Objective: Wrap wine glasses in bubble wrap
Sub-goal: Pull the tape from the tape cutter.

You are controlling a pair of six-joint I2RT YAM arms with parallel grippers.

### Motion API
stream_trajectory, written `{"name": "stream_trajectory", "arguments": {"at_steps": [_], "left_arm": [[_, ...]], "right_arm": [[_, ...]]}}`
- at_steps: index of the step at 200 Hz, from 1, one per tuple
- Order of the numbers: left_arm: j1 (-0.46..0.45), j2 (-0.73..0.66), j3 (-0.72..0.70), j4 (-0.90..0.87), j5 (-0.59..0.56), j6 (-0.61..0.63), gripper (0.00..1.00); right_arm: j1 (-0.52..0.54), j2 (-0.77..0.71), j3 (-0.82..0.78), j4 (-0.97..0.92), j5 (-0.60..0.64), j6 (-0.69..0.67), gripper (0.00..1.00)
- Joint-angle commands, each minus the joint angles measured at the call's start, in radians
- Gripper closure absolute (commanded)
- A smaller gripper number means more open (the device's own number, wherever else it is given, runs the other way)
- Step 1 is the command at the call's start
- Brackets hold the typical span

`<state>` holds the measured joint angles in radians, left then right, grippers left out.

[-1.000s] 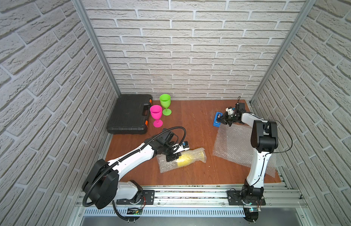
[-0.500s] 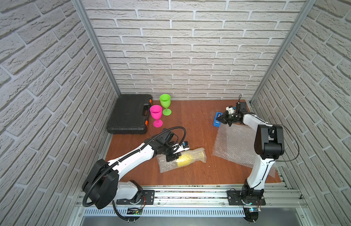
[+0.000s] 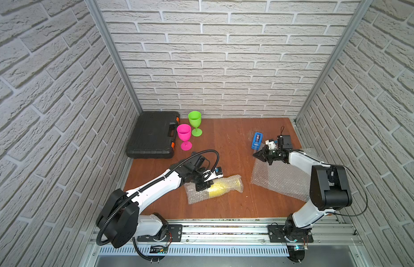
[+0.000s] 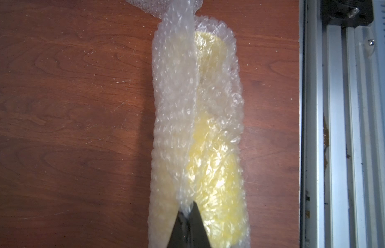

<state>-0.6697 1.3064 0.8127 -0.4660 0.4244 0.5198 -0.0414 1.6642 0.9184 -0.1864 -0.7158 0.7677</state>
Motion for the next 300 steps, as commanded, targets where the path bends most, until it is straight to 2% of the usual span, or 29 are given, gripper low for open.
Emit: {"name": "stream_trajectory", "arguments": {"at_steps": [1, 56, 75, 114, 145, 175, 188, 201, 215, 237, 300], "left_arm": [[-0.008, -0.012, 0.011, -0.013, 0.003, -0.009, 1.00], [-0.008, -0.013, 0.010, -0.011, 0.000, -0.010, 1.00], [-0.007, -0.013, 0.011, -0.014, -0.002, -0.010, 1.00], [-0.007, -0.012, 0.008, -0.003, -0.004, -0.010, 1.00], [-0.007, -0.009, 0.011, -0.011, -0.003, -0.006, 1.00], [-0.006, -0.006, 0.009, -0.007, 0.001, -0.007, 1.00], [-0.007, -0.005, 0.009, -0.006, 0.002, -0.008, 1.00], [-0.008, -0.004, 0.009, -0.006, 0.002, -0.007, 1.00], [-0.008, -0.003, 0.011, -0.005, 0.004, -0.007, 1.00], [-0.007, -0.003, 0.010, -0.005, 0.006, -0.007, 1.00], [-0.008, 0.002, 0.011, -0.011, 0.004, -0.004, 1.00]], "right_arm": [[0.020, 0.015, -0.052, 0.105, -0.029, 0.024, 0.97], [0.042, 0.141, -0.099, 0.192, -0.054, 0.012, 0.97], [0.047, 0.139, -0.130, 0.198, -0.047, 0.018, 0.90], [0.098, 0.041, -0.215, 0.180, -0.025, 0.043, 0.75], [0.127, -0.098, -0.249, 0.087, -0.001, 0.024, 0.74], [0.095, -0.172, -0.117, -0.094, 0.098, -0.120, 0.74], [0.050, -0.145, -0.068, -0.075, 0.063, -0.159, 0.74], [0.009, -0.113, -0.047, 0.035, -0.003, -0.191, 0.71], [-0.027, -0.059, 0.007, 0.062, -0.002, -0.210, 0.65], [-0.062, 0.059, 0.098, 0.097, -0.010, -0.222, 0.61], [-0.083, 0.276, 0.171, 0.264, -0.046, -0.178, 0.65]]}}
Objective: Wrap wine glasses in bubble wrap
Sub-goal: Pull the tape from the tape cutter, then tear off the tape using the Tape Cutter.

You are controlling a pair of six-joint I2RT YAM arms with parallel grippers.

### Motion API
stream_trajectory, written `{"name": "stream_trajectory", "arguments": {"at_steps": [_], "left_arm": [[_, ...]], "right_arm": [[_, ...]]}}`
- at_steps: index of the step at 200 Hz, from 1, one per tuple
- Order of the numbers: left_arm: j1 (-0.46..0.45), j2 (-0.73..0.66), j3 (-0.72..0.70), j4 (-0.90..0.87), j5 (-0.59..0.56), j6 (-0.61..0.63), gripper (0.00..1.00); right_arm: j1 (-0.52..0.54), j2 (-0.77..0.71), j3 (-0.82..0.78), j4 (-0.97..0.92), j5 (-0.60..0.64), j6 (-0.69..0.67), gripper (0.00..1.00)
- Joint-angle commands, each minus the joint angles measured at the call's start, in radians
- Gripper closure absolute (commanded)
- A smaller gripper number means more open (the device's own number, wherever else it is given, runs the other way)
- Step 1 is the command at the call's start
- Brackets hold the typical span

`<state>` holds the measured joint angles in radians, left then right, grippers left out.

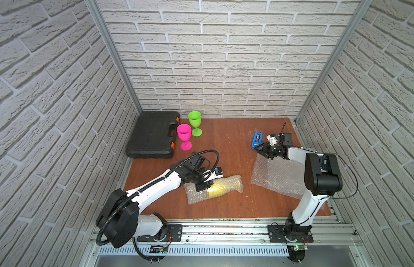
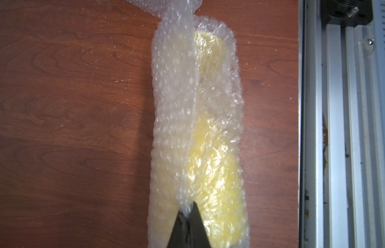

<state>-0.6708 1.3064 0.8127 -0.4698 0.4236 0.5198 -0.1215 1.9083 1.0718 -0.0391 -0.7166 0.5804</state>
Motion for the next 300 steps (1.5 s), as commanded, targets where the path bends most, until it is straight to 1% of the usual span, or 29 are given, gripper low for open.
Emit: {"name": "stream_trajectory", "arguments": {"at_steps": [1, 31, 44, 47, 65, 101, 129, 150, 199, 229, 242, 255, 266, 273, 276, 284, 300], "left_arm": [[-0.006, 0.002, 0.012, -0.007, 0.006, -0.004, 1.00], [-0.005, 0.010, 0.015, -0.013, 0.006, -0.004, 1.00], [-0.006, 0.011, 0.014, -0.012, 0.005, -0.004, 1.00], [-0.006, 0.011, 0.015, -0.011, 0.006, -0.004, 1.00], [-0.006, 0.011, 0.015, -0.011, 0.004, -0.006, 1.00], [-0.005, 0.011, 0.015, -0.012, 0.002, -0.004, 1.00], [-0.004, 0.012, 0.013, -0.010, -0.001, -0.004, 1.00], [-0.005, 0.014, 0.012, -0.008, 0.002, -0.004, 1.00], [-0.004, 0.022, 0.013, -0.012, 0.004, -0.006, 1.00], [-0.005, 0.027, 0.015, -0.012, 0.010, -0.009, 1.00], [-0.007, 0.031, 0.018, -0.016, 0.011, -0.010, 1.00], [-0.007, 0.031, 0.017, -0.016, 0.010, -0.011, 1.00], [-0.007, 0.029, 0.016, -0.014, 0.007, -0.010, 1.00], [-0.006, 0.027, 0.018, -0.013, 0.006, -0.009, 1.00], [-0.007, 0.026, 0.018, -0.013, 0.005, -0.009, 1.00], [-0.007, 0.024, 0.018, -0.013, 0.003, -0.007, 1.00], [-0.007, 0.018, 0.014, -0.006, 0.000, -0.008, 1.00]], "right_arm": [[-0.003, 0.032, 0.017, 0.119, -0.047, 0.010, 0.65], [-0.003, 0.062, 0.022, 0.163, -0.044, 0.027, 0.67], [-0.005, 0.062, 0.031, 0.170, -0.043, 0.034, 0.69], [-0.004, 0.090, 0.032, 0.175, -0.045, 0.036, 0.69], [-0.008, 0.118, 0.044, 0.197, -0.056, 0.052, 0.71], [-0.009, 0.136, 0.062, 0.209, -0.062, 0.069, 0.75], [-0.008, 0.126, 0.062, 0.165, -0.040, 0.046, 0.84], [-0.009, 0.118, 0.060, 0.119, -0.019, 0.039, 0.97], [0.000, 0.124, 0.089, -0.156, 0.096, 0.011, 0.97], [0.016, 0.149, 0.100, -0.236, 0.144, 0.017, 0.97], [0.017, 0.140, 0.091, -0.218, 0.143, 0.027, 0.97], [0.022, 0.117, 0.074, -0.159, 0.124, 0.036, 0.97], [0.028, 0.083, 0.059, -0.115, 0.132, 0.038, 0.97], [0.031, 0.077, 0.057, -0.099, 0.131, 0.030, 0.97], [0.031, 0.044, 0.057, -0.092, 0.131, 0.025, 0.97], [0.035, 0.017, 0.058, -0.081, 0.132, 0.013, 0.97], [0.050, -0.035, 0.072, -0.107, 0.143, -0.030, 0.97]]}}
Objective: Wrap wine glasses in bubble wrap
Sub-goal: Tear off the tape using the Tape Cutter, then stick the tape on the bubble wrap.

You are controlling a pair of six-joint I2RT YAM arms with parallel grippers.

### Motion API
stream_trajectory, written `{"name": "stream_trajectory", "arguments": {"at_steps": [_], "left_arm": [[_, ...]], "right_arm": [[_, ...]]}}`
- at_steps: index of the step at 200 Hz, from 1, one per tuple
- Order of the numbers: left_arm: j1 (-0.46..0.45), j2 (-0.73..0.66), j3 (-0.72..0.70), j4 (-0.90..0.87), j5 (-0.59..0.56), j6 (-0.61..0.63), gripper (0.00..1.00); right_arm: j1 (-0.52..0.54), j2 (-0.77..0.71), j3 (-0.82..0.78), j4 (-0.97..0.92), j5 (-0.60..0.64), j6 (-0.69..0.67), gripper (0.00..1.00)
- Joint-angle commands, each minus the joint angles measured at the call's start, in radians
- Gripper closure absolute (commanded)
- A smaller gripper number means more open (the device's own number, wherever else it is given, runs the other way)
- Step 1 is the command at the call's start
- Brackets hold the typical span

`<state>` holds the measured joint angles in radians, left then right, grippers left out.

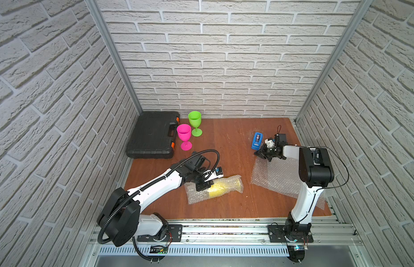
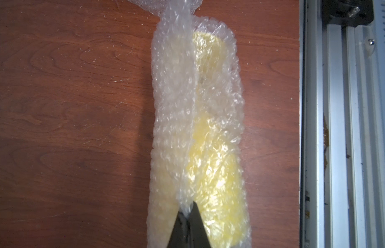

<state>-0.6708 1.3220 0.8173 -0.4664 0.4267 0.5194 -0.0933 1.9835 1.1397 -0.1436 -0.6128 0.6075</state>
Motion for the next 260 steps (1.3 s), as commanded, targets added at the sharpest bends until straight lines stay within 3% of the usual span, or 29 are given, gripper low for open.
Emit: {"name": "stream_trajectory", "arguments": {"at_steps": [1, 89, 147, 198, 260], "left_arm": [[-0.006, 0.002, 0.010, -0.009, -0.002, -0.007, 1.00], [-0.006, -0.013, -0.024, 0.068, -0.005, -0.036, 1.00], [-0.007, -0.030, -0.059, 0.125, -0.009, -0.058, 1.00], [-0.012, -0.044, -0.078, 0.151, -0.010, -0.046, 1.00], [-0.015, -0.035, -0.089, 0.178, 0.025, -0.035, 1.00]], "right_arm": [[0.022, -0.113, 0.004, -0.004, 0.040, -0.060, 0.97], [0.156, -0.431, -0.010, -0.331, 0.139, -0.292, 0.97], [0.292, -0.708, -0.089, -0.464, 0.143, -0.274, 0.98], [0.497, -0.914, -0.187, -0.451, 0.076, -0.210, 0.97], [0.795, -1.017, -0.402, -0.200, 0.156, -0.180, 0.97]]}}
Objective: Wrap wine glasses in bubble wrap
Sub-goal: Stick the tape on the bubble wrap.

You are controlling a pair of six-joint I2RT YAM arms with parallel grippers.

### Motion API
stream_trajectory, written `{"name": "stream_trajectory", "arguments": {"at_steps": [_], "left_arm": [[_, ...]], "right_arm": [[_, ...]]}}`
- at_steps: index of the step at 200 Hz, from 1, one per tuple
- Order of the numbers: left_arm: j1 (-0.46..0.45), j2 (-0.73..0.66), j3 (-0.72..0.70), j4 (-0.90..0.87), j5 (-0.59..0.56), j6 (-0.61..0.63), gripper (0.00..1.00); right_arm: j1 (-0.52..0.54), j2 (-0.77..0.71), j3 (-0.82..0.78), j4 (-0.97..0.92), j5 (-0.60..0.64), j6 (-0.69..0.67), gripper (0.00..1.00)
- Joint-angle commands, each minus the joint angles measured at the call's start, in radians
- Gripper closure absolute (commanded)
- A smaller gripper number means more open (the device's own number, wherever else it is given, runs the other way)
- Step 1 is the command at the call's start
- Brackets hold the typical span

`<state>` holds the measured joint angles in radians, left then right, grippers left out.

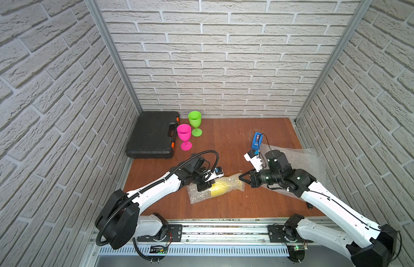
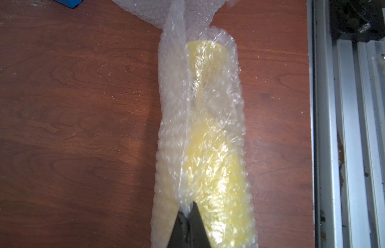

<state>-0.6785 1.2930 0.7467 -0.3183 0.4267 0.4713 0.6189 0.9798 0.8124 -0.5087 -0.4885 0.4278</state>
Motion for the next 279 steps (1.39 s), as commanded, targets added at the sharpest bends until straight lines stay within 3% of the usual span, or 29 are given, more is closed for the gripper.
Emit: {"name": "stream_trajectory", "arguments": {"at_steps": [1, 86, 153, 209, 254, 279], "left_arm": [[-0.009, -0.006, -0.019, 0.031, 0.026, 0.013, 1.00], [-0.011, -0.035, -0.040, 0.054, 0.063, 0.016, 1.00], [-0.020, -0.045, -0.054, 0.063, 0.086, 0.019, 1.00], [-0.048, -0.054, -0.061, 0.047, 0.059, 0.030, 1.00], [-0.068, -0.049, -0.064, 0.031, 0.034, 0.032, 1.00], [-0.075, -0.044, -0.060, 0.018, 0.020, 0.032, 1.00]], "right_arm": [[0.088, -0.013, -0.080, 0.174, 0.032, -0.001, 0.97], [0.194, 0.155, -0.217, 0.665, 0.161, 0.040, 0.98], [0.191, 0.299, -0.210, 0.823, 0.329, -0.015, 0.97], [0.192, 0.366, -0.160, 0.664, 0.394, -0.077, 0.97], [0.193, 0.410, -0.074, 0.326, 0.493, -0.133, 0.94], [0.194, 0.473, -0.007, 0.106, 0.510, -0.163, 0.84]]}}
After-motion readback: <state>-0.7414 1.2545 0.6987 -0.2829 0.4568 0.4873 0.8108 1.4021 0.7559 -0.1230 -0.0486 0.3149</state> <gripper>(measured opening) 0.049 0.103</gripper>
